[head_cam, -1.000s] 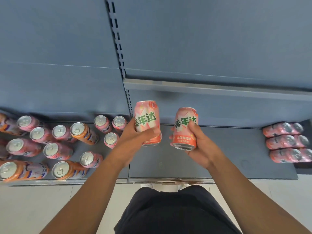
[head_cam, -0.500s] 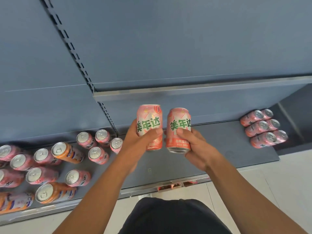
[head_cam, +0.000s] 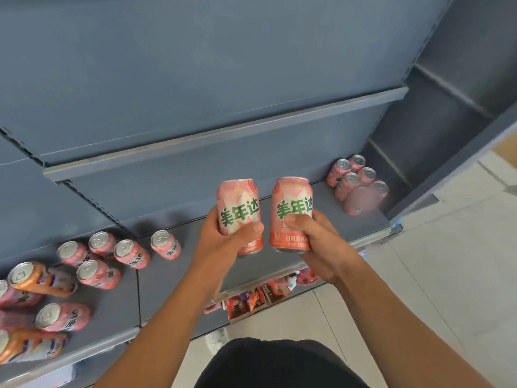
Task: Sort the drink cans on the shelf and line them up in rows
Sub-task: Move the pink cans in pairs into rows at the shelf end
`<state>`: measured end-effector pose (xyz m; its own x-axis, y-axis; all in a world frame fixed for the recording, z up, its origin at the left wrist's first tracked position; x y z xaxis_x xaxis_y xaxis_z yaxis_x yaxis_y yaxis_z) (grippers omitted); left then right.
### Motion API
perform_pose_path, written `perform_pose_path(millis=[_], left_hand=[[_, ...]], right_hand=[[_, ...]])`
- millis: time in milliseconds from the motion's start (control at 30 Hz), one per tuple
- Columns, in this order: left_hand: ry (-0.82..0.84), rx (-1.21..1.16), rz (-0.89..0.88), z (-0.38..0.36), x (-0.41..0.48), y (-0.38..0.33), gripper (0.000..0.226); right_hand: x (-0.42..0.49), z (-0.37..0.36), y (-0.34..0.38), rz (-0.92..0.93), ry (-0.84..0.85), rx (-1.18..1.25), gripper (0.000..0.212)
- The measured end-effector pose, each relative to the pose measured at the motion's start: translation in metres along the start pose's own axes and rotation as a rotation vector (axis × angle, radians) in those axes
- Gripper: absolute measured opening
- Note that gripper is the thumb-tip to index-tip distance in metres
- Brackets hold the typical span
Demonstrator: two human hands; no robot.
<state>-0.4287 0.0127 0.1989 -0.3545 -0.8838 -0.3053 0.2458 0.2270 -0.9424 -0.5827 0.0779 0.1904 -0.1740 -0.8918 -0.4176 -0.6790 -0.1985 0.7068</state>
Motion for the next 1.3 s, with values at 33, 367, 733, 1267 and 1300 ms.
perform_pose_path(millis=[33,367,733,1267,1300], left_hand=[[0.005,0.005,0.0,-0.015,-0.006,-0.001,0.044],[0.194,0.093,-0.05,-0.135,-0.027,-0.024,0.039],[0.381,0.126,-0.044,-0.208,0.034,-0.037,0.03],[0.451,0.156,0.014,-0.265,0.145,-0.05,0.027],[0.439,0.165,0.028,-0.269,0.15,-0.048,0.027]], right_hand=[[-0.01,0.012,0.007,0.012,-0.009,0.006,0.063],[-0.075,0.115,0.065,0.215,-0.199,0.13,0.037],[-0.055,0.175,0.105,0.312,-0.461,0.098,0.03],[0.03,0.22,0.168,0.322,-0.593,-0.11,0.042],[0.038,0.226,0.172,0.314,-0.581,-0.123,0.04]])
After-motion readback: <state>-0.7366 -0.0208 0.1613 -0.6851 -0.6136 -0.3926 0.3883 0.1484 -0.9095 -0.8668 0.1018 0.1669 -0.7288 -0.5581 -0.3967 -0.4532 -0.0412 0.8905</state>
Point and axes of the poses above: each hand's wrist, its own x-axis towards the middle knuckle, its own z-axis out of the back of the hand, y = z × x, the point moved 7 cm from there along x, towards the middle knuckle, and after that the axes turned 14 degrees about x, right-handed, at the moved point
